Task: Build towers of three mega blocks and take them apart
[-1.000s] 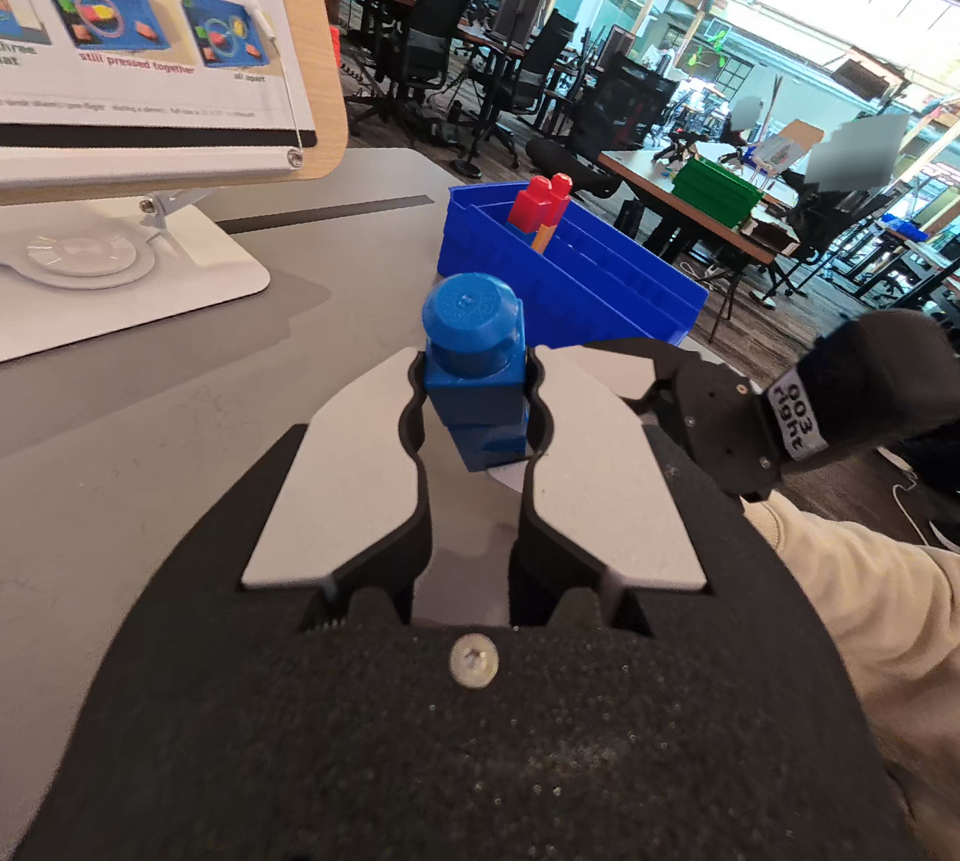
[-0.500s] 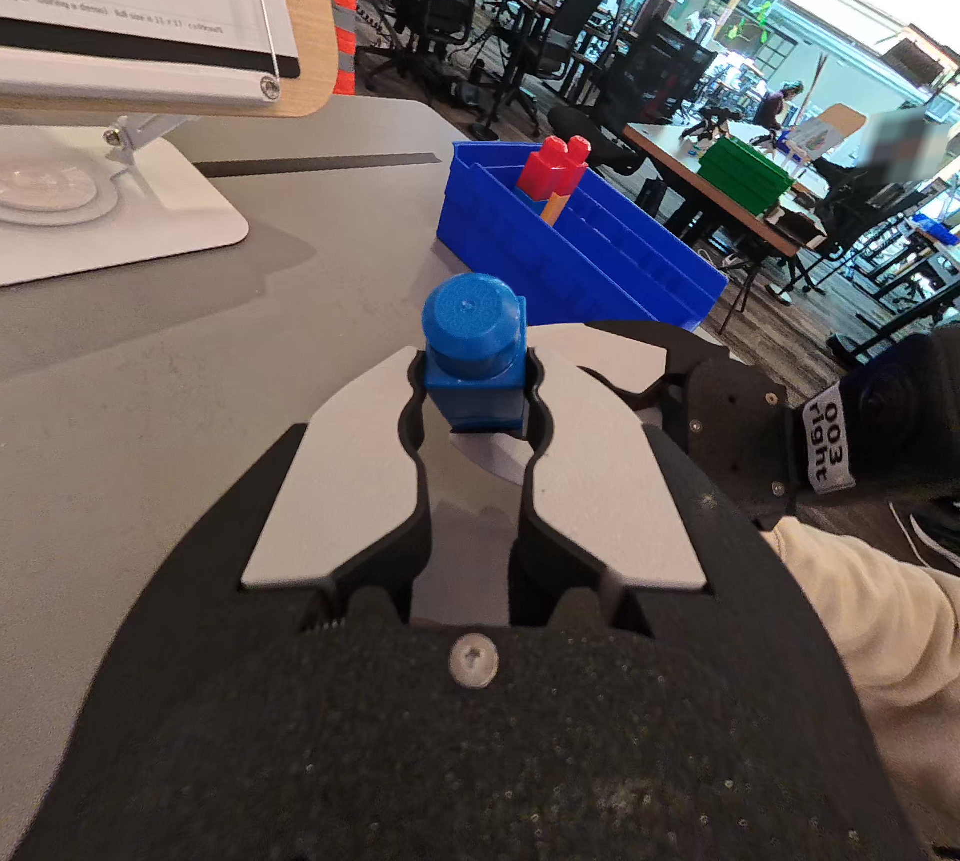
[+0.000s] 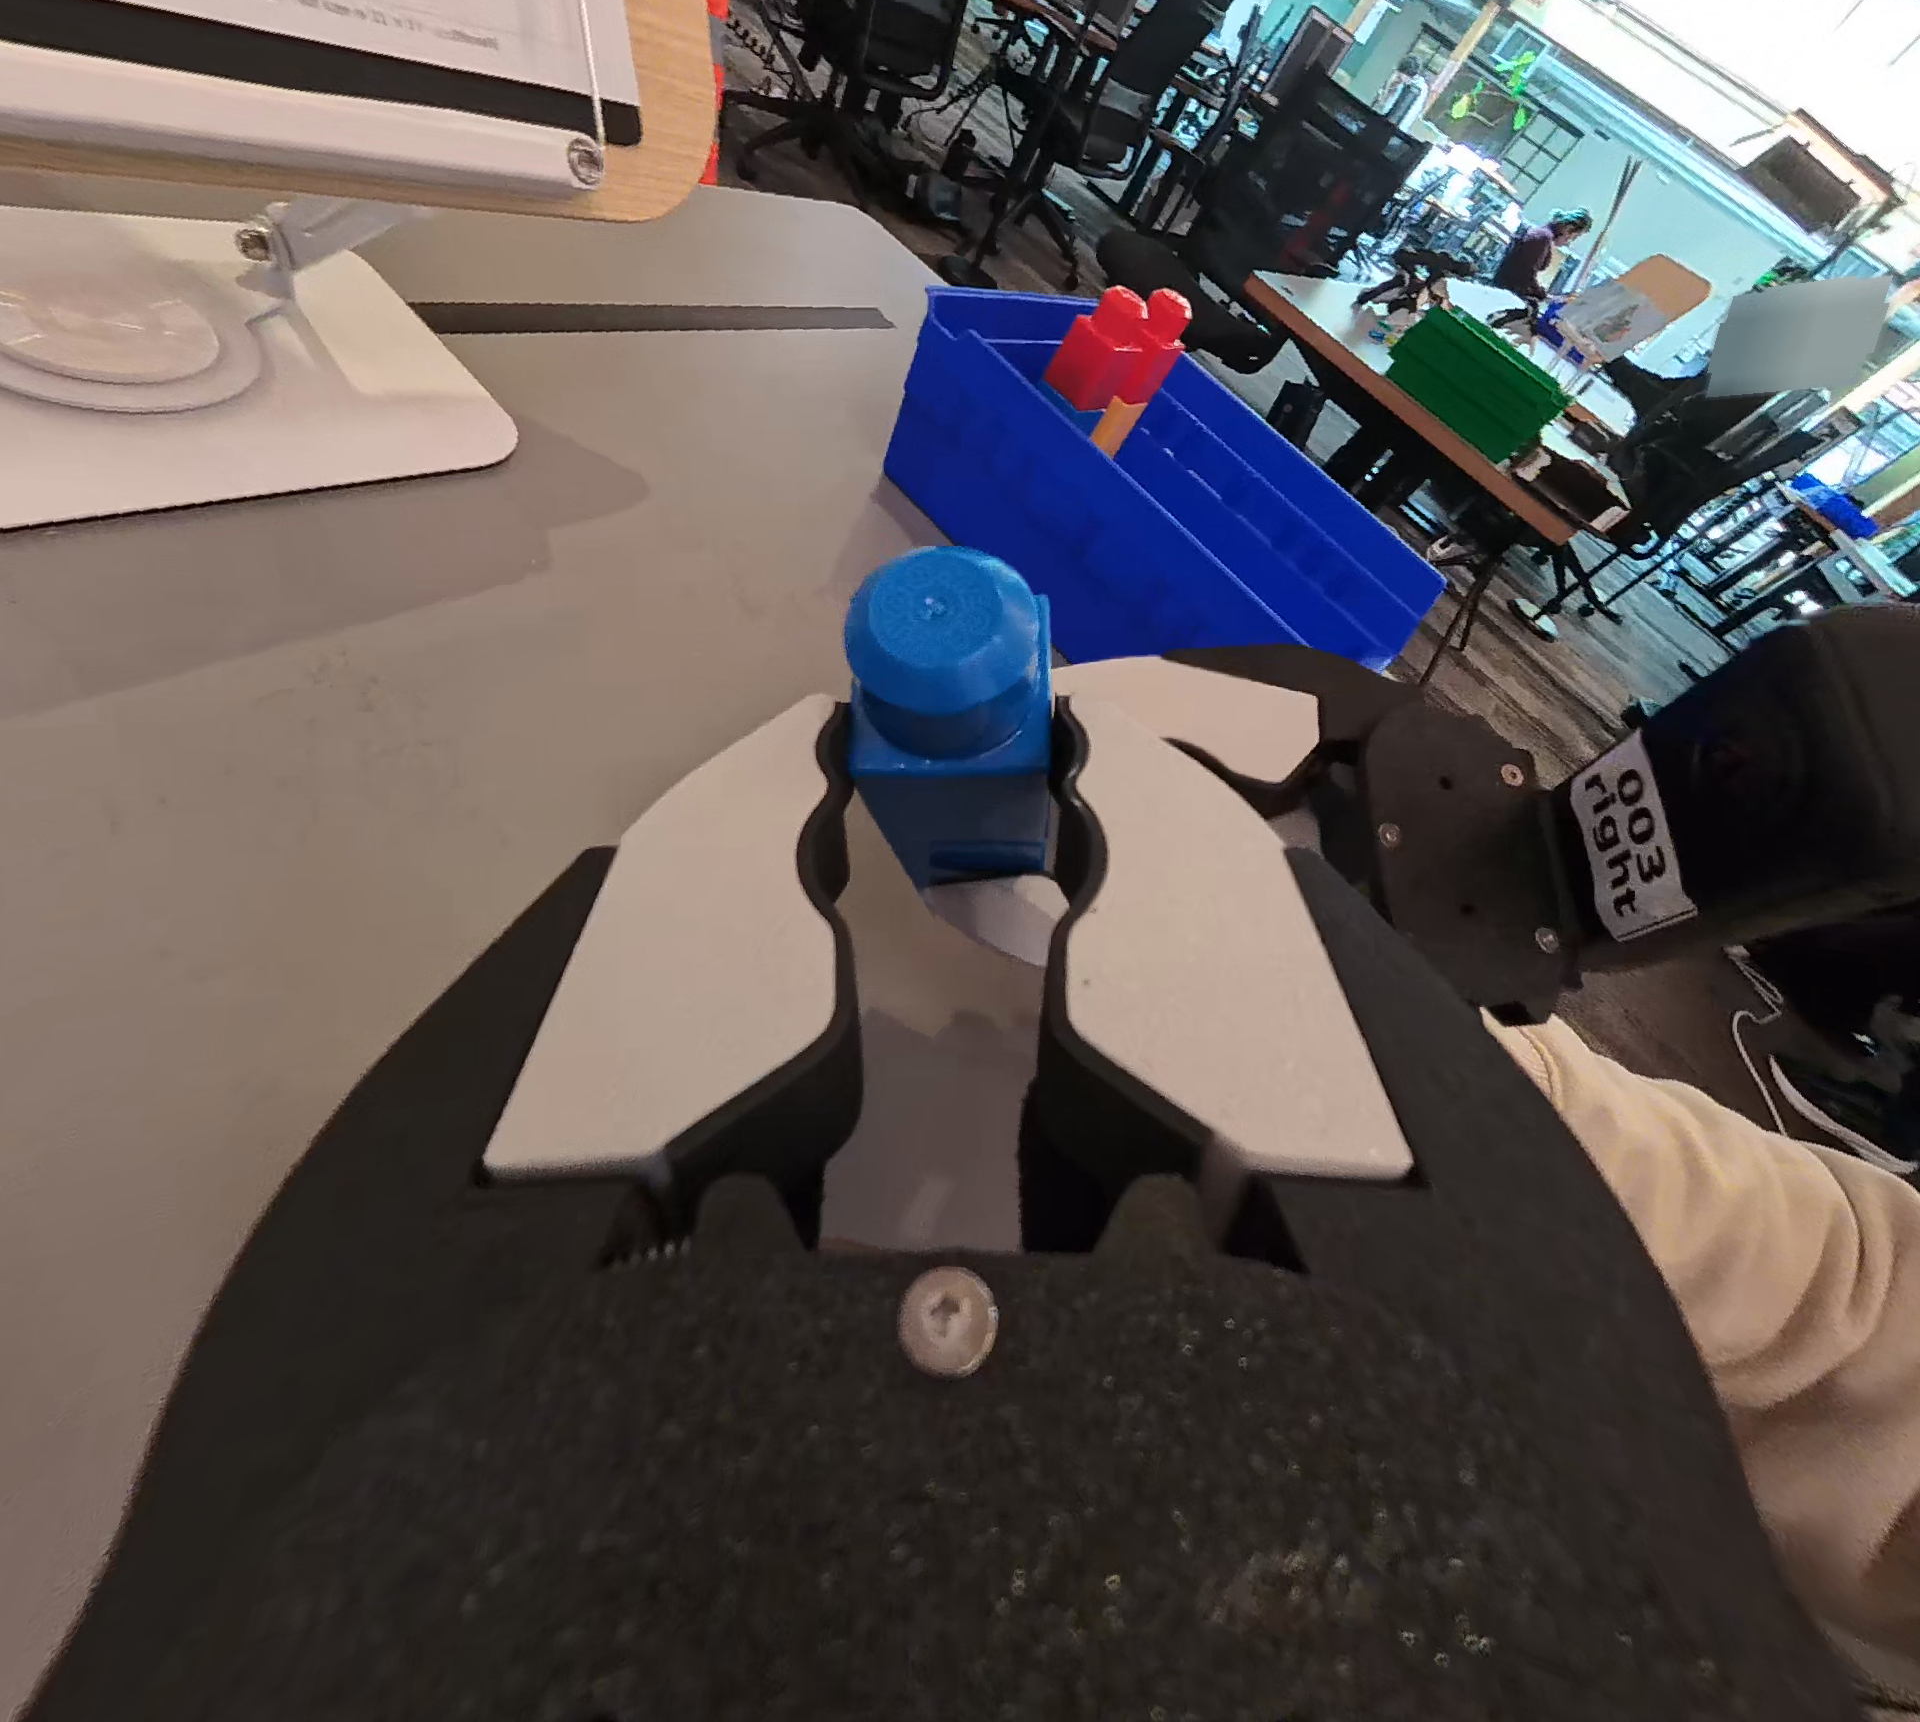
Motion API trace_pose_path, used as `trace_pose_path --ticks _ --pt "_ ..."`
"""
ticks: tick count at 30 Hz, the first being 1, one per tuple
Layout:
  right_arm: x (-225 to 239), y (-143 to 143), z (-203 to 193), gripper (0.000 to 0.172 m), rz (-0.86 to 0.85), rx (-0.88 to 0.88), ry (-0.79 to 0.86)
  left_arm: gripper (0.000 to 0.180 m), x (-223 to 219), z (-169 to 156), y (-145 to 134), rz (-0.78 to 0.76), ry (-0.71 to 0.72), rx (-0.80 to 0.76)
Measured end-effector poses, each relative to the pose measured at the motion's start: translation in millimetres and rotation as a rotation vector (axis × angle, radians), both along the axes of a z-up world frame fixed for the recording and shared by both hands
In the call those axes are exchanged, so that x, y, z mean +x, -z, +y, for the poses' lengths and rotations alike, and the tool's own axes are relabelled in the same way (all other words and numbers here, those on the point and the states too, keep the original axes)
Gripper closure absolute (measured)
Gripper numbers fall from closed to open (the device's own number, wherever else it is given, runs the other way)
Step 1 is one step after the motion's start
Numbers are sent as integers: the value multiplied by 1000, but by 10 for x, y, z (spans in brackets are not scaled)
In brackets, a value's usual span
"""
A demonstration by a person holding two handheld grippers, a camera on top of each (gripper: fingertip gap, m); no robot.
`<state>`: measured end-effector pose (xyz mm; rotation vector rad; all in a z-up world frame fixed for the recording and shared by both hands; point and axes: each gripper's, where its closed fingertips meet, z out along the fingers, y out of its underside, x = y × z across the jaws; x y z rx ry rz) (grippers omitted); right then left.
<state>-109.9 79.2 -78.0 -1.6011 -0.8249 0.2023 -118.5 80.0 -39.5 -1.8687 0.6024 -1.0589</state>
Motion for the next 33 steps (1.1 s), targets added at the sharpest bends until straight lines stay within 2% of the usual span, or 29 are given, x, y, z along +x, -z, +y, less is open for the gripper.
trace_pose_path --ticks 5,7,10,13,19,22,24,27,30,33 --pt "42 -3 9 135 -20 15 20 144 59 -64 -54 -16 52 51" --pt "84 -74 2 135 -4 37 30 118 53 -137 -162 -86 99 55" --pt "207 -189 -10 135 42 47 44 108 -159 -112 -217 -118 45 153" --pt "423 -412 -40 135 111 54 74 110 -371 -44 -189 -189 -20 227" --pt "1337 -1195 -242 135 279 112 218 117 -500 144 95 -146 -114 319" --pt "1997 -1356 -301 135 306 148 333 117 -434 116 88 -172 -82 315" --pt "2365 -1228 -185 135 245 102 382 118 -408 115 64 -168 -85 331" --pt "2782 -820 155 135 206 -76 414 118 -335 66 28 -180 -48 334" --pt "2883 -469 475 135 298 -242 390 120 -344 86 24 -148 -67 366" --pt "2772 -131 677 135 185 -401 277 120 -355 96 34 -142 -72 366"
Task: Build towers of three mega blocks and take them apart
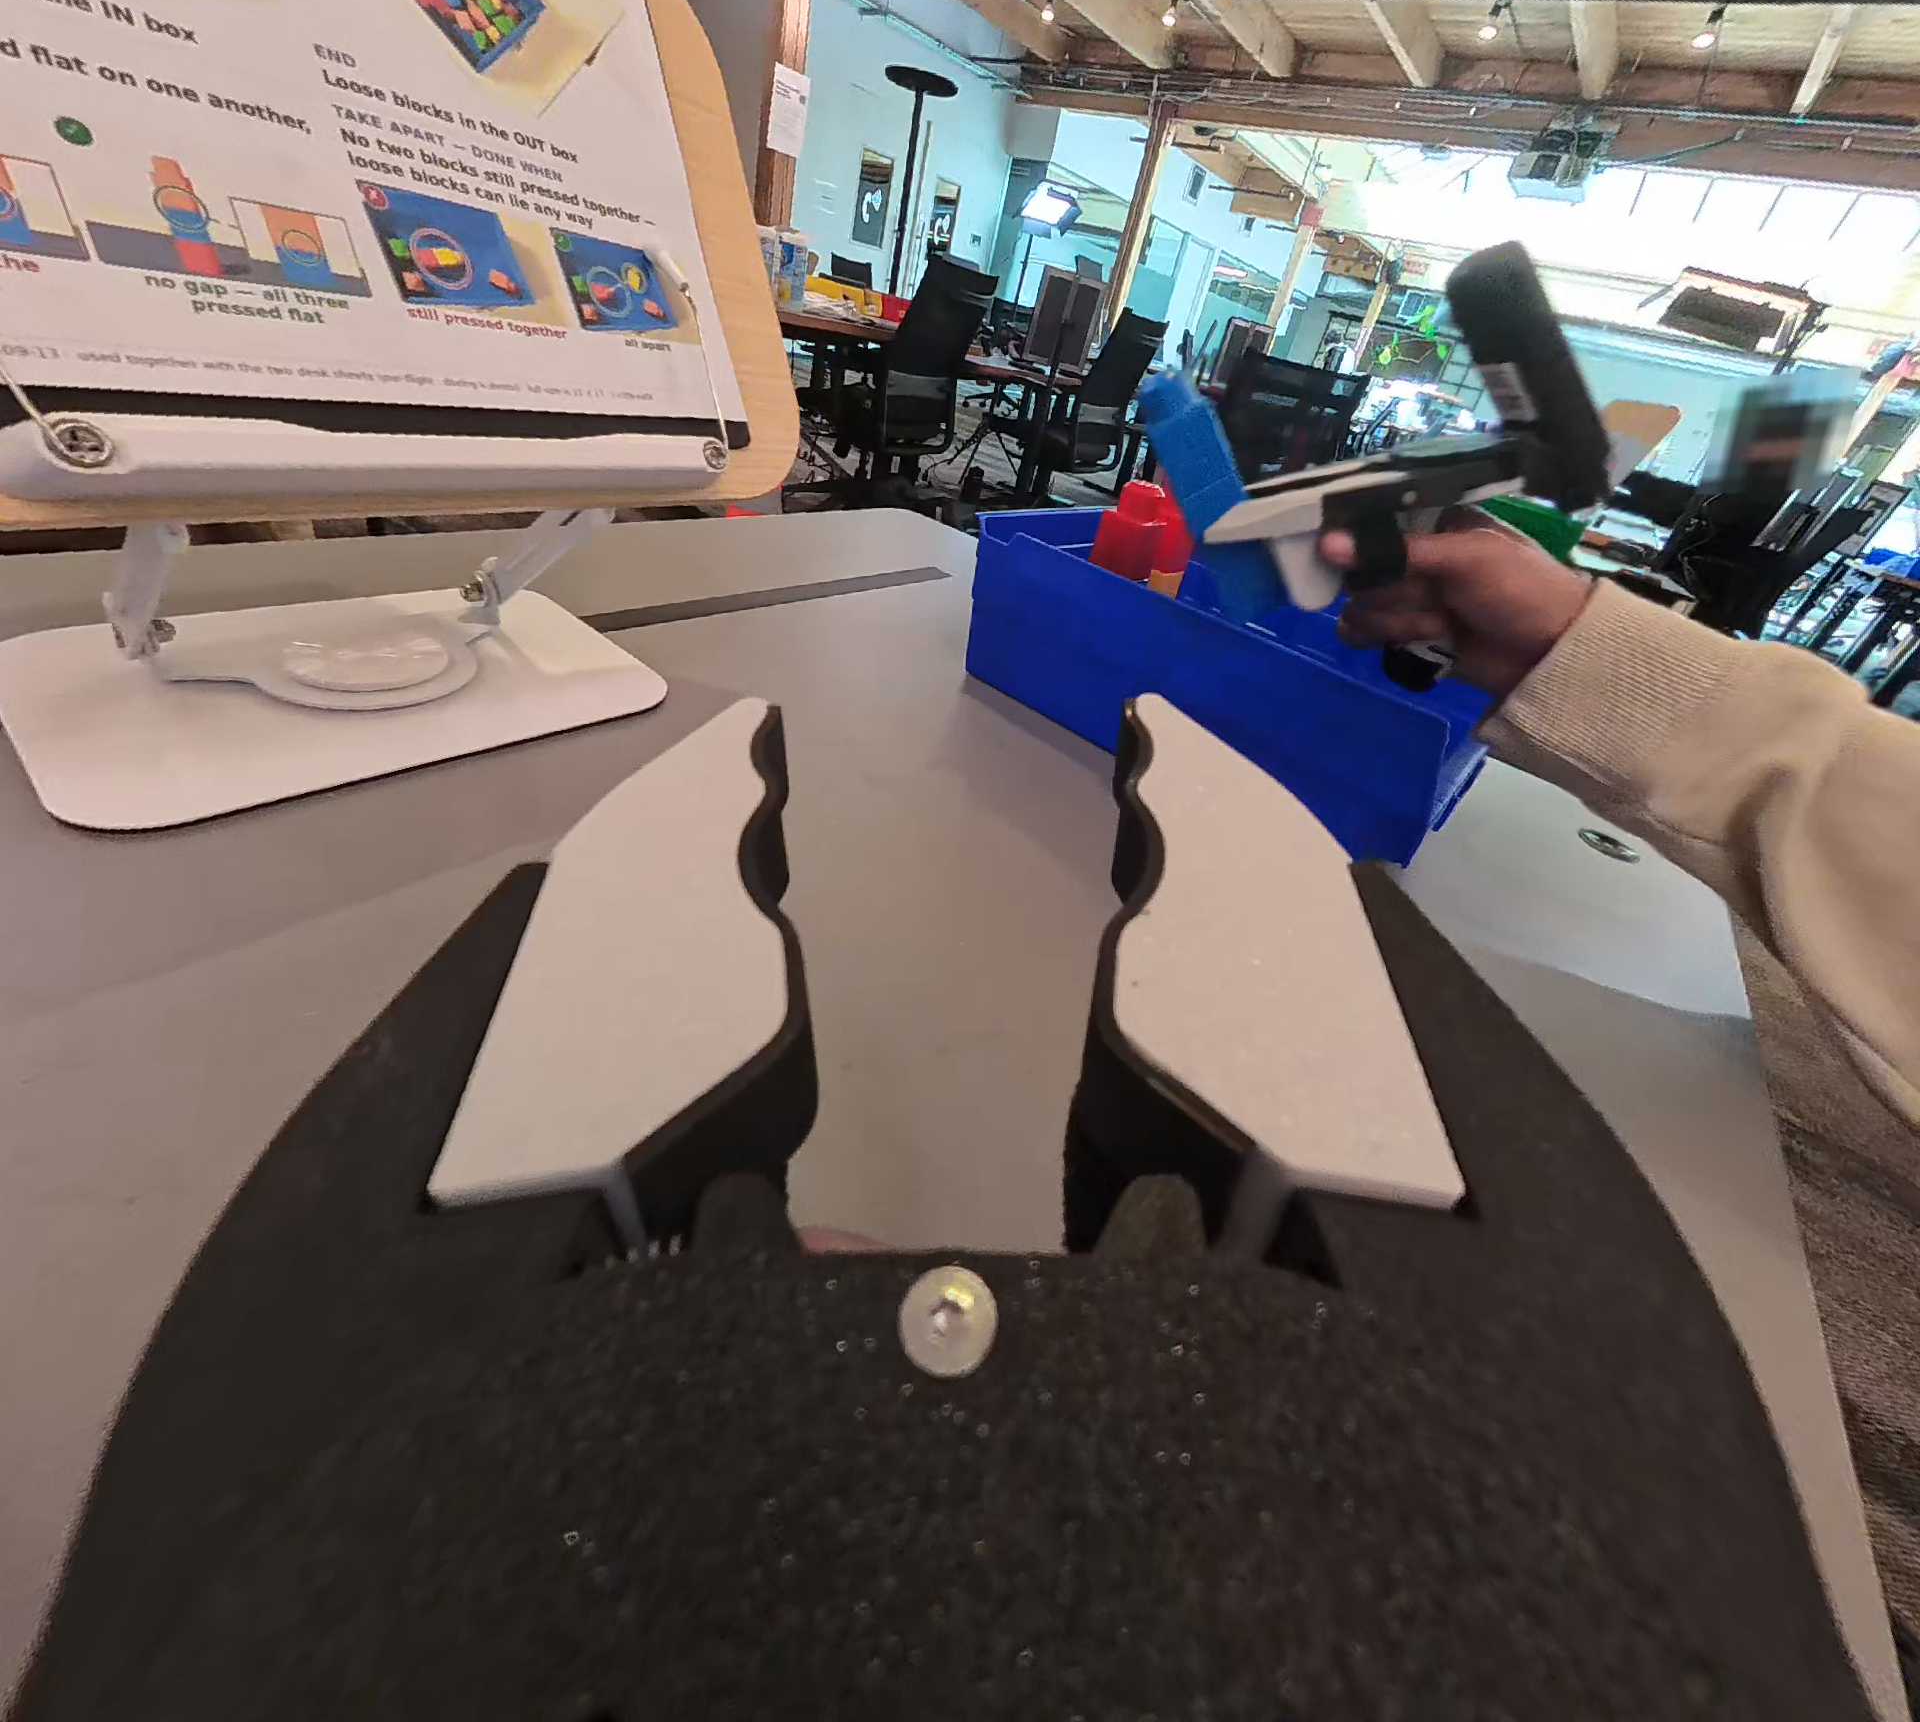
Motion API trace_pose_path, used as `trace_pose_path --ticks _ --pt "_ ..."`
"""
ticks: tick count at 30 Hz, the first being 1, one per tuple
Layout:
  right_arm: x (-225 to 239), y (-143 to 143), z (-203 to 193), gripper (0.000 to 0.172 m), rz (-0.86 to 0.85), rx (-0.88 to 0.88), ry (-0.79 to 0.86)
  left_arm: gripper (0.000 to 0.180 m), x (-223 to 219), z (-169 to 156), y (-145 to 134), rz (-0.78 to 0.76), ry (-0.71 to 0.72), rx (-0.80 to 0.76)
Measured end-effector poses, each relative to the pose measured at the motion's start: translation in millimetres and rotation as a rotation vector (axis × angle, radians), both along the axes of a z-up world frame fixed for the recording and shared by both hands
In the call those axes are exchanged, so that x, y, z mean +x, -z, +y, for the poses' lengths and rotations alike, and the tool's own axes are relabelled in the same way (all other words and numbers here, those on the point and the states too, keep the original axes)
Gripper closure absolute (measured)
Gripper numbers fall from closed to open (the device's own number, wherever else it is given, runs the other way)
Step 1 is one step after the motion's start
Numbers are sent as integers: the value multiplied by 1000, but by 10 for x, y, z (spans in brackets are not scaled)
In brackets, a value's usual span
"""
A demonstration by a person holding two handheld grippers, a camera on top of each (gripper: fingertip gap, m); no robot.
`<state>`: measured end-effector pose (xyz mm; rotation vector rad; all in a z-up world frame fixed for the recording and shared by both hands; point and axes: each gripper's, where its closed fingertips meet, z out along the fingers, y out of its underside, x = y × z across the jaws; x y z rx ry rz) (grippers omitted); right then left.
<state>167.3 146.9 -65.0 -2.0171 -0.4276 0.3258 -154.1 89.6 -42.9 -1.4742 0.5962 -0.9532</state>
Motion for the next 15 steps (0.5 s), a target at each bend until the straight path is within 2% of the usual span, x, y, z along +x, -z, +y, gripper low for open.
trace_pose_path --ticks 4,10,15 --pt "72 97 94 135 -103 -65 -106 120 -47 8 -8 -24 -2 -17" --pt "124 440 -93 134 -321 -249 -320 121 -139 22 -87 -91 3 -39" --pt "19 528 -84 134 -329 -283 -362 121 -183 42 -129 -139 13 -59"
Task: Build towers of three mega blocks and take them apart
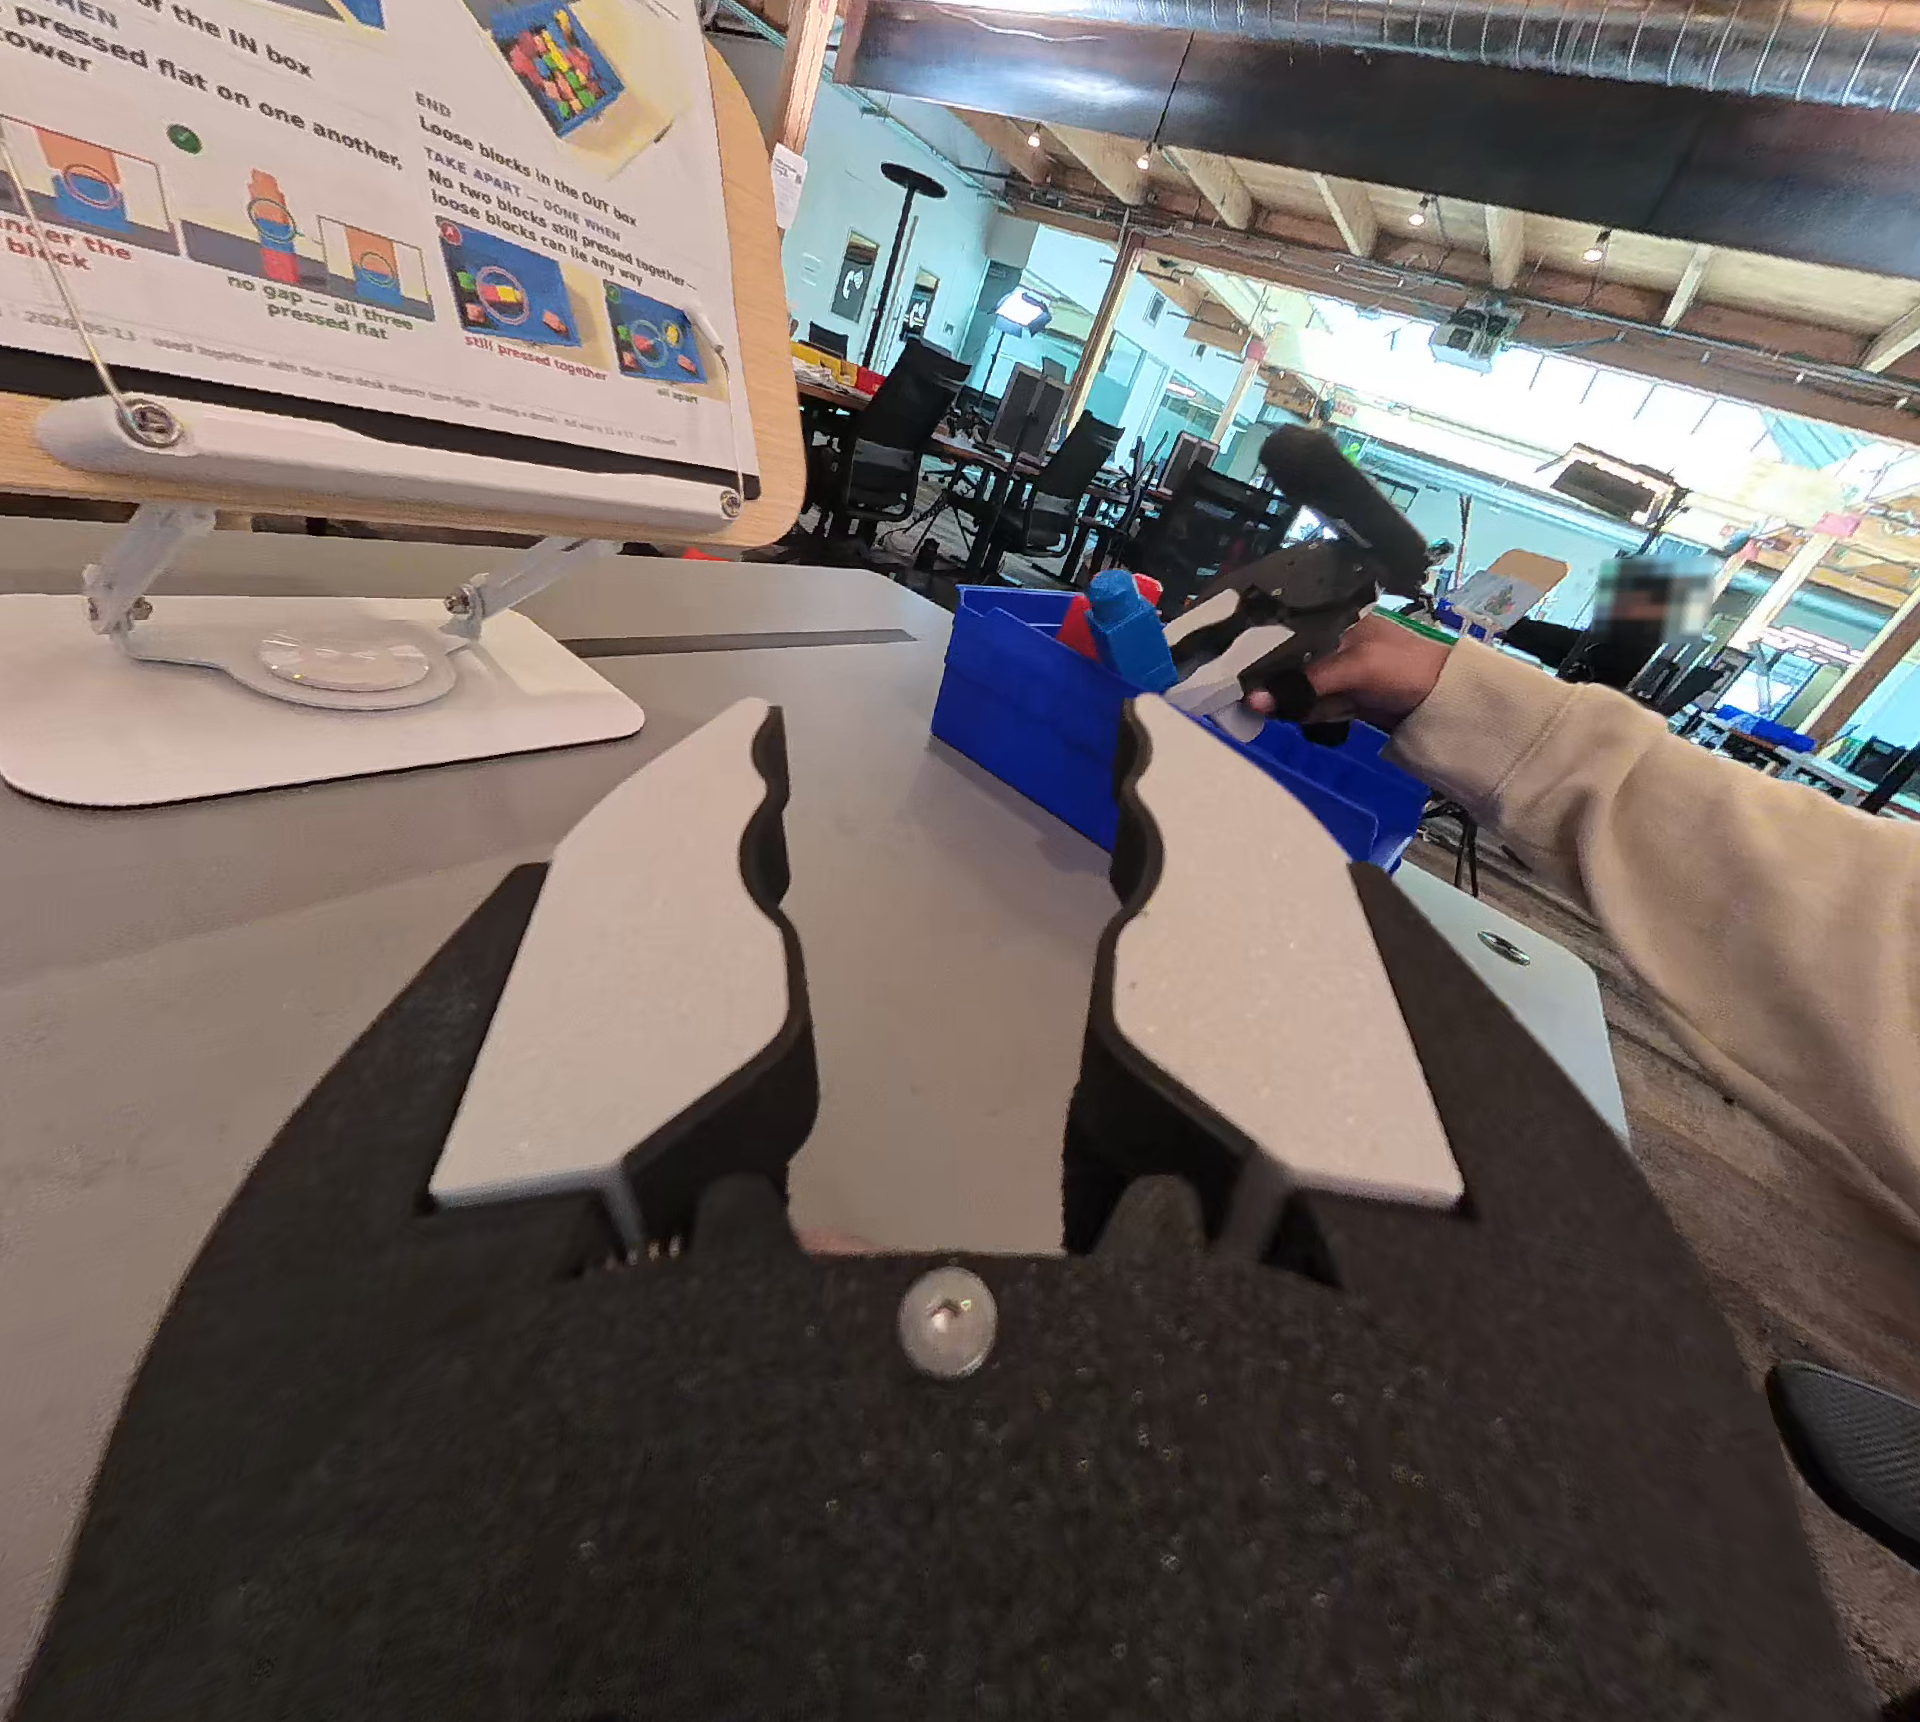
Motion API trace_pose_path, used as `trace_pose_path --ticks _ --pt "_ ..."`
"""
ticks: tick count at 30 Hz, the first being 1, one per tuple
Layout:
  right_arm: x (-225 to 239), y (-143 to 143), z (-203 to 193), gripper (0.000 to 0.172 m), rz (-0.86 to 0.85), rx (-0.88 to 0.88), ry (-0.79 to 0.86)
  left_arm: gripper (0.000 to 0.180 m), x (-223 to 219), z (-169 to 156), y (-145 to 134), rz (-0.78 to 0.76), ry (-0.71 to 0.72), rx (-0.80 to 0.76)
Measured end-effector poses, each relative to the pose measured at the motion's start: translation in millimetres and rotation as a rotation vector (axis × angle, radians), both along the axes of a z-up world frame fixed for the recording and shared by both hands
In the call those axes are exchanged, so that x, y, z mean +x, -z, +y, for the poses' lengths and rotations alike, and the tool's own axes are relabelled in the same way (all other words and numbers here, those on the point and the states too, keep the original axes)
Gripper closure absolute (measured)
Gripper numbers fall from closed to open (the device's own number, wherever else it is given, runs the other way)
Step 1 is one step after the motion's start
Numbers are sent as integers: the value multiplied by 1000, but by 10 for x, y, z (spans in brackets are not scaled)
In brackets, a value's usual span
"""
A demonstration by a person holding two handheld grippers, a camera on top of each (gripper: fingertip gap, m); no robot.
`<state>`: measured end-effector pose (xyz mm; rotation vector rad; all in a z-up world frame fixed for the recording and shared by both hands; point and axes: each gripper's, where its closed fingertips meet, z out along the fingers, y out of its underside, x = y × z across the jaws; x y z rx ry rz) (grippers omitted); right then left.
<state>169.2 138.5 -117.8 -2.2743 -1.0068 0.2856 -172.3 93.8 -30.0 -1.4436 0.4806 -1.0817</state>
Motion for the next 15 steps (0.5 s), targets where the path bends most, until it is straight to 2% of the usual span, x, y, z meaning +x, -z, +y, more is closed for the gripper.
trace_pose_path --ticks 6,11,13,15 --pt "5 187 86 134 30 -15 80 121 24 -7 26 19 2 3" --pt "144 107 357 134 164 128 423 121 72 -31 38 42 12 14" --pt "117 122 412 134 242 141 503 121 87 -38 45 59 7 25" --pt "141 154 485 134 250 174 558 121 105 -44 63 80 3 35"
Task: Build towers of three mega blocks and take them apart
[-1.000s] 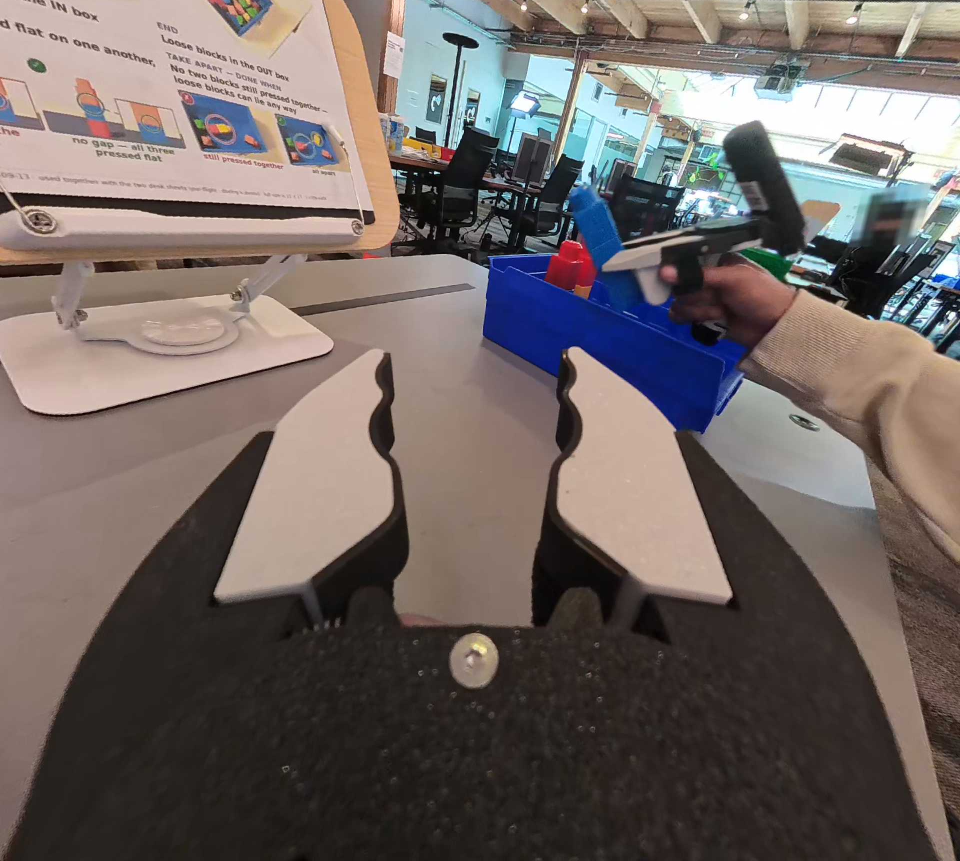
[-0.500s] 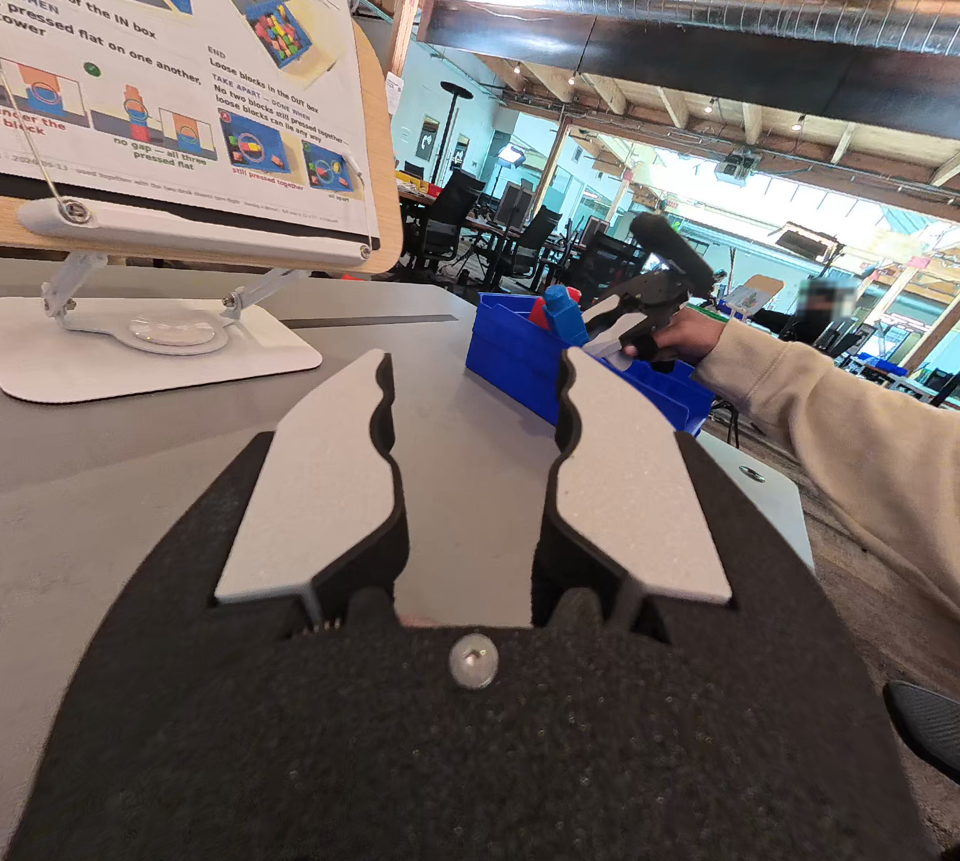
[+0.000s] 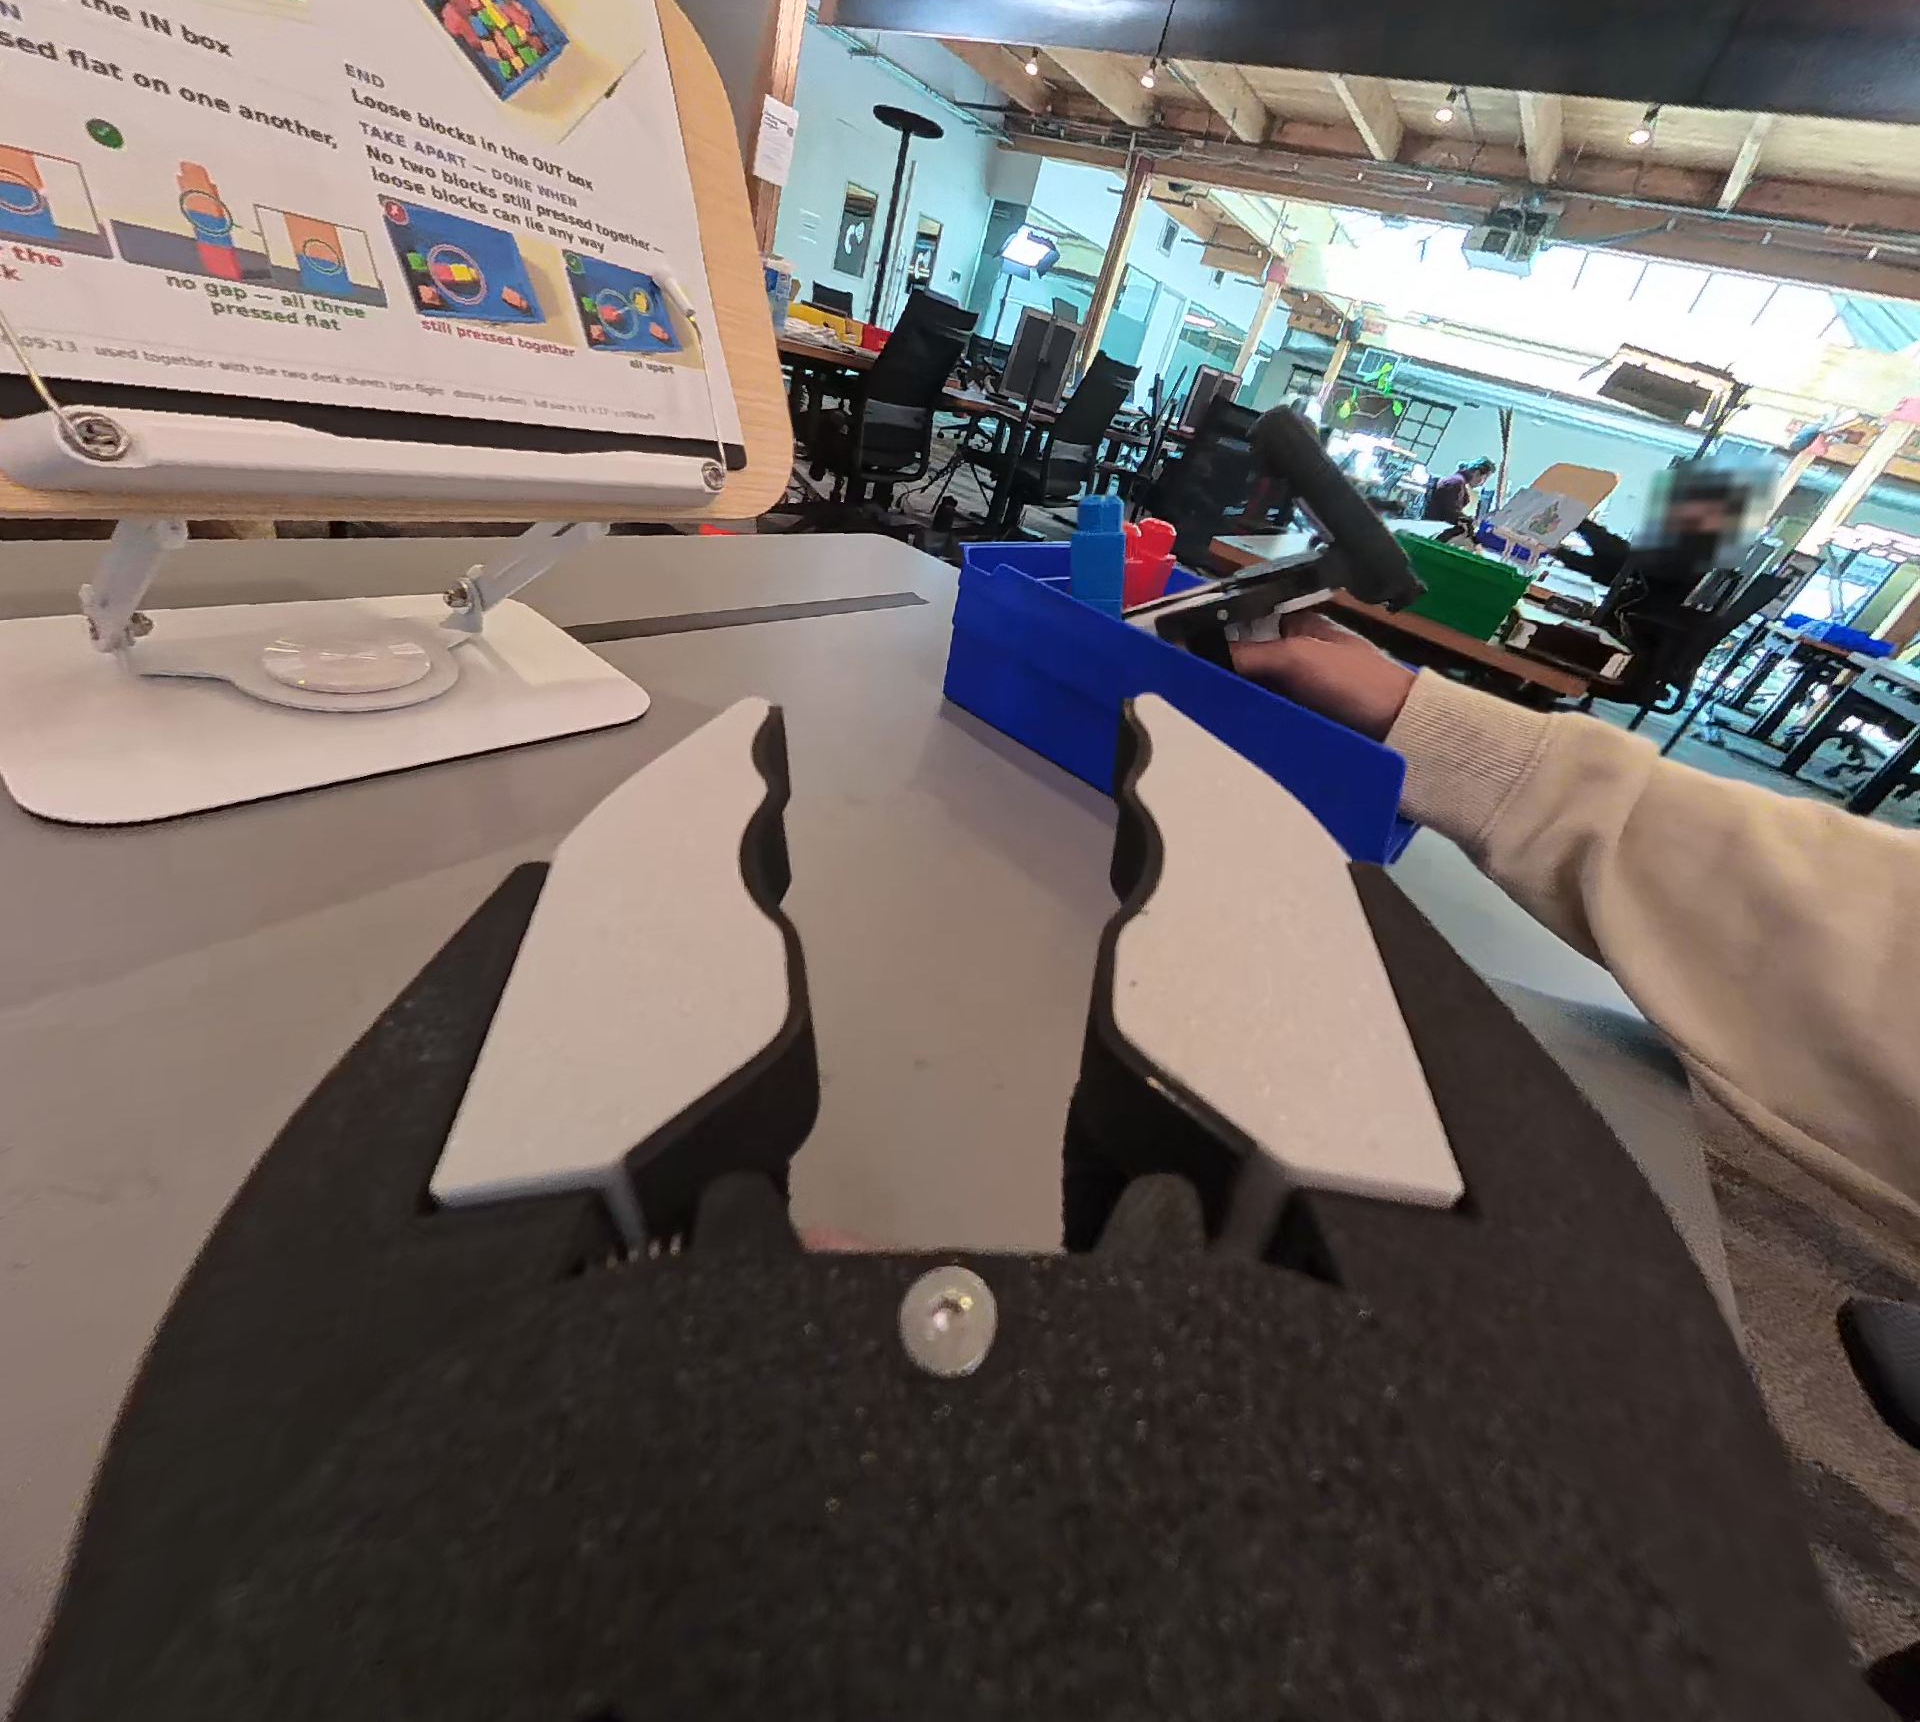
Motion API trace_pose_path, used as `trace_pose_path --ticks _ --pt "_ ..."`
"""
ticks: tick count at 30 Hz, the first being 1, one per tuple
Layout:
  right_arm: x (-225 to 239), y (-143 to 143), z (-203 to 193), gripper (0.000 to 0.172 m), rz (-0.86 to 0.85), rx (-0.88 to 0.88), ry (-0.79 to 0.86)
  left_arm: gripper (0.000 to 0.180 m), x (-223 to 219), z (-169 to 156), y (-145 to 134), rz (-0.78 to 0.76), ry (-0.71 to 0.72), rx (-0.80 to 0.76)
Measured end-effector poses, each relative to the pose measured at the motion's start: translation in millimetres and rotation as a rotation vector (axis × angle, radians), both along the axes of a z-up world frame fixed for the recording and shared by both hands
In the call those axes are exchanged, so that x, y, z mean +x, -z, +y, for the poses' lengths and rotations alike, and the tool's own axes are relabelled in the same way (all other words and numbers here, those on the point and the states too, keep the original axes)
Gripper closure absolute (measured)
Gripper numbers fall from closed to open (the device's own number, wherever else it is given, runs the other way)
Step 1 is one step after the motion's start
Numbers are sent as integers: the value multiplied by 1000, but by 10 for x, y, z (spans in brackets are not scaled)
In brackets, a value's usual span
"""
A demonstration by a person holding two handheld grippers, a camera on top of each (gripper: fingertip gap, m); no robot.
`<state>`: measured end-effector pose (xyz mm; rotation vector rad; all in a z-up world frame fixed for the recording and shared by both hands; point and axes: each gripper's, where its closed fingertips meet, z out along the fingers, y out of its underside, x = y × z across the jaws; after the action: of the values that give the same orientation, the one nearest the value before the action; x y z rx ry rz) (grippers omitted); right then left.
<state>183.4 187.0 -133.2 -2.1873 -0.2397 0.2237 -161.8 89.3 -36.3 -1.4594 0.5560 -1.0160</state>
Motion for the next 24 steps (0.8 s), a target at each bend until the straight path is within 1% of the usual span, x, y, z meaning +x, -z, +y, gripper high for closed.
trace_pose_path --ticks 2,4,6,9,12,22,23,24 --pt "37 2 90 134 -31 50 38 121 18 -9 14 20 -4 12" --pt "65 19 161 134 -30 63 72 121 37 -20 21 39 -5 26" --pt "52 38 226 134 -14 68 75 121 58 -34 25 56 -6 41" --pt "55 51 313 134 -52 111 70 121 85 -50 31 74 -4 54" --pt "18 181 334 134 -80 68 45 121 101 -61 32 77 2 57" --pt "34 248 244 134 -36 30 48 121 95 -66 15 62 7 53" --pt "38 260 229 133 -41 20 45 121 100 -69 19 65 9 54" --pt "43 272 215 125 -46 10 42 121 104 -71 20 66 11 54"
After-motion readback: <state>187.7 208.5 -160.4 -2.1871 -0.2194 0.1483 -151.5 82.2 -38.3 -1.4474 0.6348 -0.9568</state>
